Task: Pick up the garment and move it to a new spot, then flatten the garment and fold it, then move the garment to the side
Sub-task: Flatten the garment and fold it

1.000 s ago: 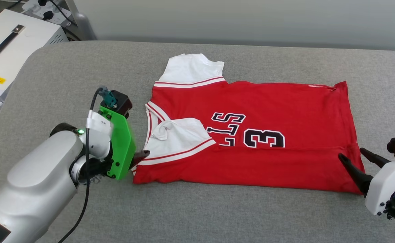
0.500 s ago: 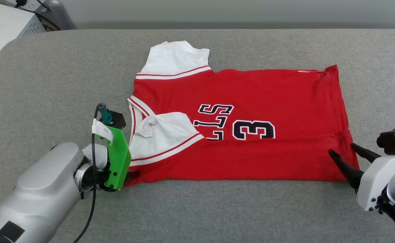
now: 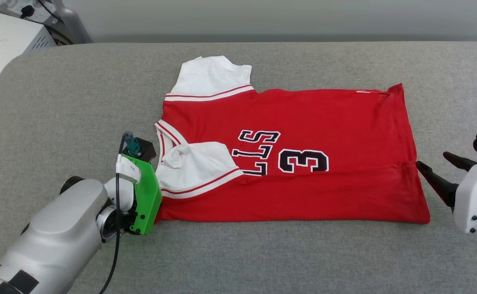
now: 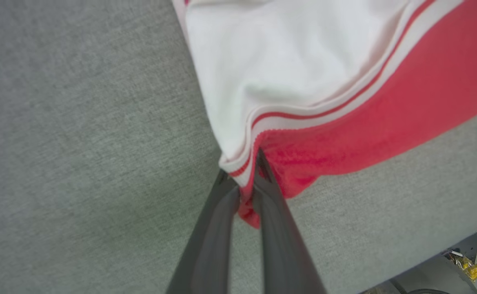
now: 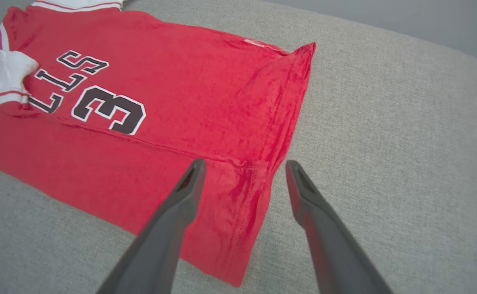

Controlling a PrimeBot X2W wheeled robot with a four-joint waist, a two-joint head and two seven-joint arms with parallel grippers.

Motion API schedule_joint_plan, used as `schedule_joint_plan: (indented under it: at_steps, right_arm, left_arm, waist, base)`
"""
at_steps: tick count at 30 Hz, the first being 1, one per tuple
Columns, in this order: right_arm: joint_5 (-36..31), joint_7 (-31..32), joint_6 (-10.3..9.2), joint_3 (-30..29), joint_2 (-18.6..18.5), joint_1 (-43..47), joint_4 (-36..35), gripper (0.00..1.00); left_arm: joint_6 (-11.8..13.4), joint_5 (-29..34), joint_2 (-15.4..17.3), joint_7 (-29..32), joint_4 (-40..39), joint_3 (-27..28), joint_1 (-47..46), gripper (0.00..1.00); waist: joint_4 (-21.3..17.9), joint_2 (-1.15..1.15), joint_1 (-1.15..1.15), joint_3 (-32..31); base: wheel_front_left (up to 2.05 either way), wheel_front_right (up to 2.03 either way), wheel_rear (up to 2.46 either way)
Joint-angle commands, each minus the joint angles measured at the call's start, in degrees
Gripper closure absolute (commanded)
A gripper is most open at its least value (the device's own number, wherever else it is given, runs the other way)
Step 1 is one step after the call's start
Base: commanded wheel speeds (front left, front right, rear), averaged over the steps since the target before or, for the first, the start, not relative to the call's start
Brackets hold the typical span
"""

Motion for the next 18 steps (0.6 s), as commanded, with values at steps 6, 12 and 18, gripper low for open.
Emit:
schedule_joint_plan:
  at_steps: [6,12,18]
  right_arm:
    - [3.59,16.96,-0.04,0.76,-4.79,-2.22,-0.58,0.0]
    - [3.21,22.45,-0.04,3.74,-4.56,-3.2,1.59,0.0]
    - [0.88,22.67,-0.04,6.56,-2.01,-6.05,7.9,0.0]
  left_arm:
    - [-0.12,0.97,1.75,-3.76,-4.96,-1.24,0.37,1.0]
    - [-0.14,2.34,2.53,-4.43,-7.67,-2.31,-0.63,1.0]
    - [-0.12,3.2,2.64,-4.89,-8.82,-2.52,-1.88,1.0]
  waist:
    - [0.95,0.0,0.0,-1.19]
    - [2.09,0.0,0.0,0.53]
    - [2.76,0.0,0.0,2.79]
  base:
    - [0.0,0.0,0.0]
    - [0.0,0.0,0.0]
    - [0.0,0.0,0.0]
